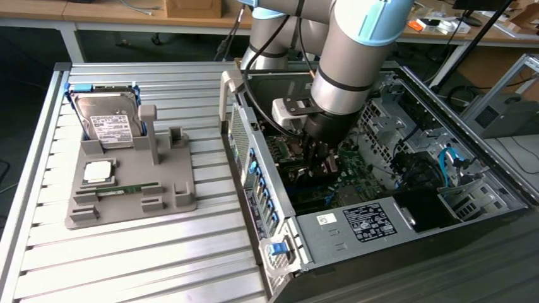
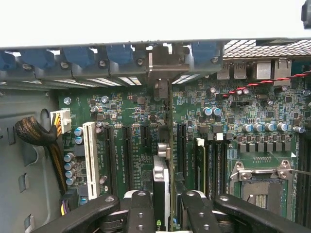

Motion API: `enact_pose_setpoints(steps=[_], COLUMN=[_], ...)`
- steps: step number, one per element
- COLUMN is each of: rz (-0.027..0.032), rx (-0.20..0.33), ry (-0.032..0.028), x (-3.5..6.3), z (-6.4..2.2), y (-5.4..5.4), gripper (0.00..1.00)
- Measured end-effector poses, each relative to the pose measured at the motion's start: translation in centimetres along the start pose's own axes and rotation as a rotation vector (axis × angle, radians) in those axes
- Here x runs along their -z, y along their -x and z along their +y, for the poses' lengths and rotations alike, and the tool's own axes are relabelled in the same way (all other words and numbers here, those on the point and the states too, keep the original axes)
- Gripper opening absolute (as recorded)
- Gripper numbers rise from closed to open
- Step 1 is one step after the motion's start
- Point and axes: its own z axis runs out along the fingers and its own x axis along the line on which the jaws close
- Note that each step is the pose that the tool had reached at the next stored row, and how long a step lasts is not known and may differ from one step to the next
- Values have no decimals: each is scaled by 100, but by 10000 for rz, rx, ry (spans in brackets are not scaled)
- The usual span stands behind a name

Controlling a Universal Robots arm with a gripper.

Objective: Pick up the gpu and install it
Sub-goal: 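Insert the gpu into the slot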

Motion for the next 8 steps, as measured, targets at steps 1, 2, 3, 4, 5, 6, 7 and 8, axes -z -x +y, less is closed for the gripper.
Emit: enact_pose_setpoints(steps=[1,2,3,4,5,6,7,8], rz=[0,0,1,0,-4,-3,-2,-1], rx=[1,1,0,1,1,1,0,0], ry=[0,0,-1,1,-1,-1,0,0], x=[0,0,0,0,-1,-1,0,0], z=[0,2,4,5,5,5,5,6], y=[0,0,0,0,0,0,0,0], gripper=[27,27,27,27,27,27,27,27])
